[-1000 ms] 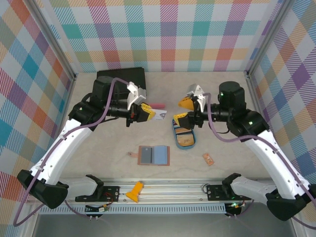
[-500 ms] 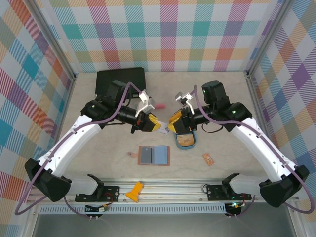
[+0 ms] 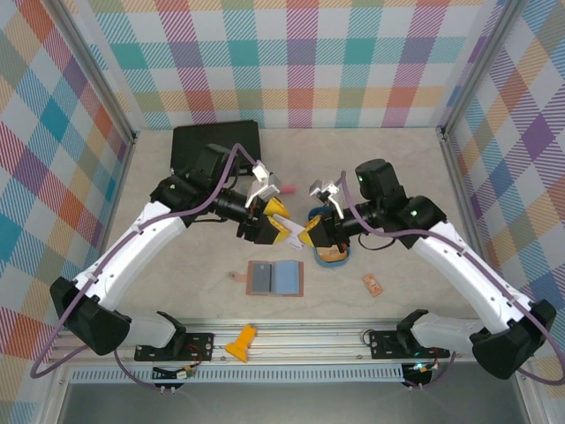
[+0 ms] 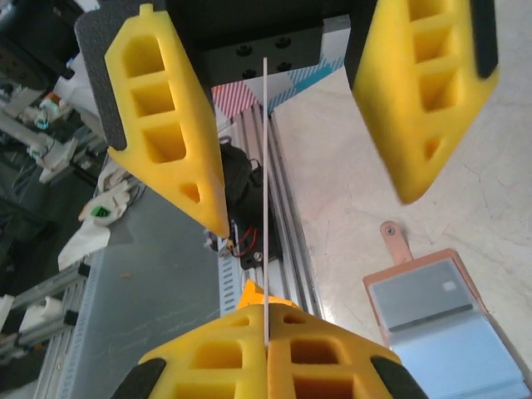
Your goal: Put the credit cards into the card holder
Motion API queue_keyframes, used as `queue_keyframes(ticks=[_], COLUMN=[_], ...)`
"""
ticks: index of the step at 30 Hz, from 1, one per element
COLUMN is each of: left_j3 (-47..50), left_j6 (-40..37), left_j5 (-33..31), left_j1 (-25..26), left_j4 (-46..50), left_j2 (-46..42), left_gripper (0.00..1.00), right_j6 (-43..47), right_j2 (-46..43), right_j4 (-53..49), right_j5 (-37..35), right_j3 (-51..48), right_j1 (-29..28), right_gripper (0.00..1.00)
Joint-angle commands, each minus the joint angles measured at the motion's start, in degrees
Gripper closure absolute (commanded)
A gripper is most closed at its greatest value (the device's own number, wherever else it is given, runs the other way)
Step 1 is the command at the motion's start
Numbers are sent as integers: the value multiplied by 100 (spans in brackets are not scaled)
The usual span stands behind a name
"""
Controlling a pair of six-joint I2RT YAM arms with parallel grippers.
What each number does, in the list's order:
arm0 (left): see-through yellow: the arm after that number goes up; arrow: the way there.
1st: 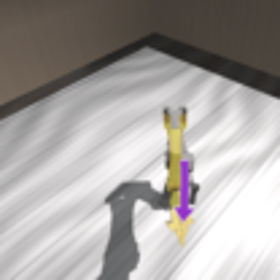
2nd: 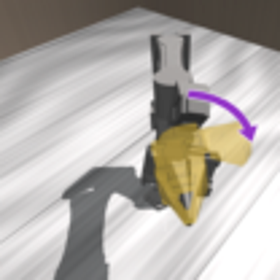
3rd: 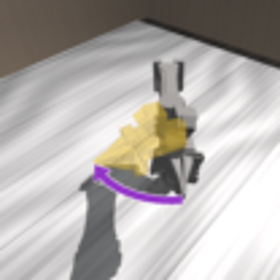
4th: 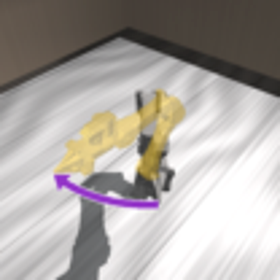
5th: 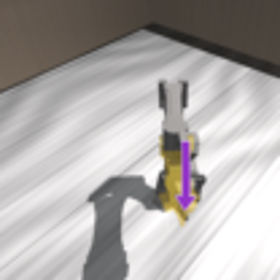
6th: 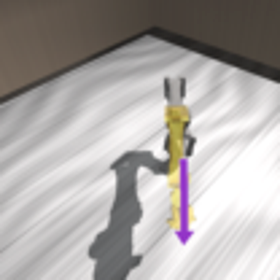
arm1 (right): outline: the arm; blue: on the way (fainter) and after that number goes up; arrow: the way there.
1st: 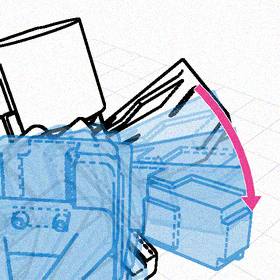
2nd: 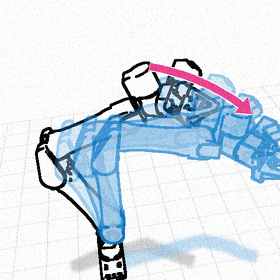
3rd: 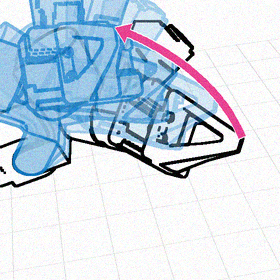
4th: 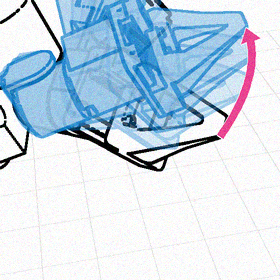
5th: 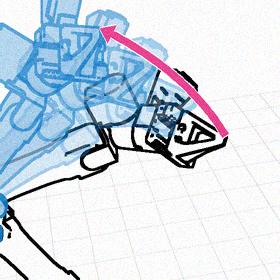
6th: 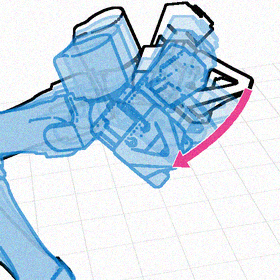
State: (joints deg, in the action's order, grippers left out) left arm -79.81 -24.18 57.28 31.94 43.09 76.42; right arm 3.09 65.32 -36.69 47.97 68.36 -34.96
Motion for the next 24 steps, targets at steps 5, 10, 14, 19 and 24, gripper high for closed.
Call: queue_keyframes(ticks=[5,10,14,19,24], left_j3=[2125,3353,3354,3582,3609], left_j6=[5998,8184,8472,9183,9708], left_j5=[-1187,-2097,-2216,-2221,-2163], left_j1=[-1404,-1253,-1090,-779,-552], left_j4=[-5038,-8126,-8438,-10032,-11495], left_j2=[-1608,-1641,-1402,-839,-259], left_gripper=[36,36,36,38,50], right_j6=[-2446,-4374,-5097,-5414,-5595], right_j2=[-414,-572,-576,-663,-550], right_j4=[2632,4711,5369,5667,5980], right_j5=[-1138,-1589,-1846,-2424,-2495], right_j3=[-941,-1509,-1580,-1692,-1736], right_j1=[218,211,47,-185,-313], right_gripper=[100,100,100,100,100])
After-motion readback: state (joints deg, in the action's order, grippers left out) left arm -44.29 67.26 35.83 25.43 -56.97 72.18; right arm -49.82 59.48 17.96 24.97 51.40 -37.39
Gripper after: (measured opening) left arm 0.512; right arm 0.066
